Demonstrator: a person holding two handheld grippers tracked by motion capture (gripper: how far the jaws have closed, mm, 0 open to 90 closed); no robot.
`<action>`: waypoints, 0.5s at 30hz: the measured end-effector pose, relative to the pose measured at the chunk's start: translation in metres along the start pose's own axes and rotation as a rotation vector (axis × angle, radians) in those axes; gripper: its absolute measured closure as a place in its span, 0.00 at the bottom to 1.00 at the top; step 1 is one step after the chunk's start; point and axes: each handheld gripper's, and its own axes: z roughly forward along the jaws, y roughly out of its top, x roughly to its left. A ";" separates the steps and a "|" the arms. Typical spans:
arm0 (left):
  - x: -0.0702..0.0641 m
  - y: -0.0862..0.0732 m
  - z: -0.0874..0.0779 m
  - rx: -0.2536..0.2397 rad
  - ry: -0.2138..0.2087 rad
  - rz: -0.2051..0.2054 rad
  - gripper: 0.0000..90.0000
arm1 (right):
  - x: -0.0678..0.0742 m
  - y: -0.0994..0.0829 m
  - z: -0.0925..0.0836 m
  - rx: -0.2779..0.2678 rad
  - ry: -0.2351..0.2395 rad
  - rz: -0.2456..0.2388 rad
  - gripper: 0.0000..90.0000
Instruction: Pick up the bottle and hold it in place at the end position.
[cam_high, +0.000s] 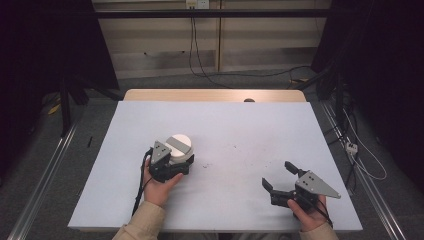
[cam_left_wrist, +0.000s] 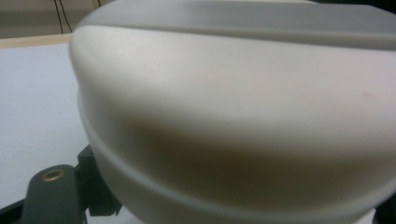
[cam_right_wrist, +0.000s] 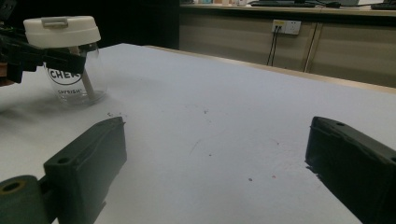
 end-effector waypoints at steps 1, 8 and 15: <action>0.000 0.000 0.000 -0.002 -0.001 -0.001 0.20 | 0.000 0.000 0.000 0.001 0.000 0.000 0.05; 0.000 0.003 -0.002 -0.027 -0.018 0.010 0.20 | 0.001 0.001 0.000 -0.003 0.003 -0.004 0.05; -0.004 0.011 -0.001 -0.022 -0.053 0.042 0.21 | -0.001 0.001 -0.002 -0.010 -0.006 -0.006 0.05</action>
